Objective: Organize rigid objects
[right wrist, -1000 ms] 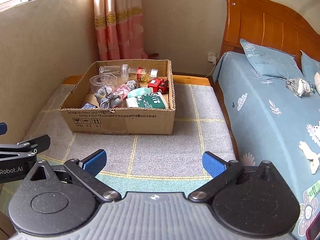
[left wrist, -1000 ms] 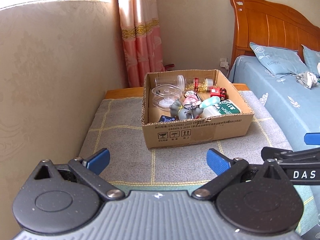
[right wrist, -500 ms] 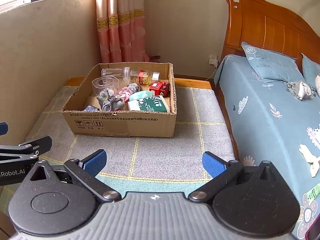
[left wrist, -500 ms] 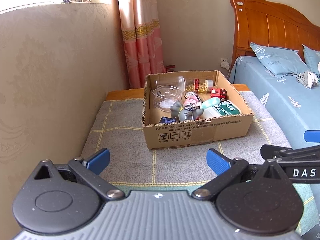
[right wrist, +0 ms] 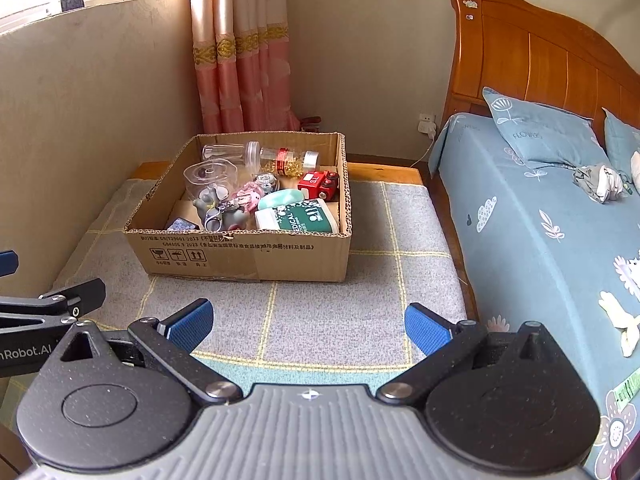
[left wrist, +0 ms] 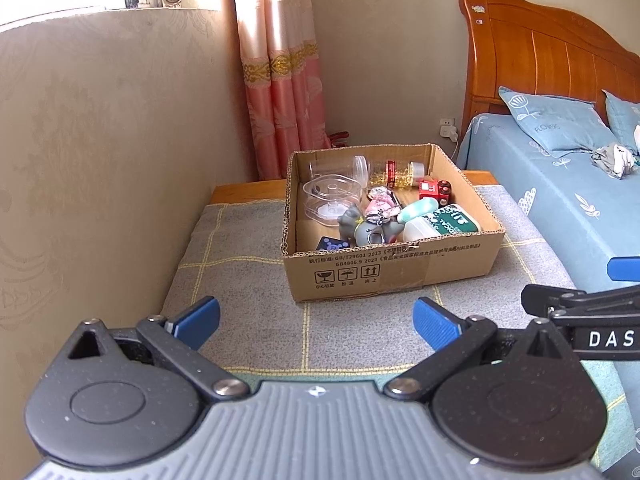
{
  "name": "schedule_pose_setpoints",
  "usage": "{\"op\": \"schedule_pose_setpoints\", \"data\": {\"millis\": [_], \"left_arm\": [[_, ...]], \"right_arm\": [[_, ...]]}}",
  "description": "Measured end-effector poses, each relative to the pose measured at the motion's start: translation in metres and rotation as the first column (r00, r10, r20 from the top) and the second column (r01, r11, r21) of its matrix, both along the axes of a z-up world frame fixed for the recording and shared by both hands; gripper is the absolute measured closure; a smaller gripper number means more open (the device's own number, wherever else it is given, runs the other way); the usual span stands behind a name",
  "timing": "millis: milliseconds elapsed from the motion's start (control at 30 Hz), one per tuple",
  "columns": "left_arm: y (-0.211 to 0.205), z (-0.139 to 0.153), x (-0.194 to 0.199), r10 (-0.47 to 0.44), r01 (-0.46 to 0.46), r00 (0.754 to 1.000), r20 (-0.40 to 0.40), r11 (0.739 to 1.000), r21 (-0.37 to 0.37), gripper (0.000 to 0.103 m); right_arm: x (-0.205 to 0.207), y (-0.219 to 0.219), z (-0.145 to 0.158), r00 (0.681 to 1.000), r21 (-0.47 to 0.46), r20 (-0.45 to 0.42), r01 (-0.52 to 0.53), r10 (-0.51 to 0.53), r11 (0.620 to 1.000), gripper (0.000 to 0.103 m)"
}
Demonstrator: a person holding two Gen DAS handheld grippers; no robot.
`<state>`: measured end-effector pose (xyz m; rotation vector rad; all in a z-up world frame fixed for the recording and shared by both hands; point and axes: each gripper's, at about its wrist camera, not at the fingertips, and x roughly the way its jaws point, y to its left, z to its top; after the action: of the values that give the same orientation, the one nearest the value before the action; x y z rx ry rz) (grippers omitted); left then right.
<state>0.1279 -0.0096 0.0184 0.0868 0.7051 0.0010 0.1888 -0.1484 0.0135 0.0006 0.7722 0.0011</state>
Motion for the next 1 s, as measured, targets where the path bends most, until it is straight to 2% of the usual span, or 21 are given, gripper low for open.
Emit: {"op": "schedule_pose_setpoints", "data": {"millis": [1000], "left_arm": [[0.0007, 0.0032, -0.0012, 0.0, 0.0, 1.0, 0.005, 1.0, -0.009, 0.001]], "right_arm": [[-0.0042, -0.0007, 0.0014, 1.0, -0.019, 0.009, -0.008, 0.009, 1.0, 0.0]]}}
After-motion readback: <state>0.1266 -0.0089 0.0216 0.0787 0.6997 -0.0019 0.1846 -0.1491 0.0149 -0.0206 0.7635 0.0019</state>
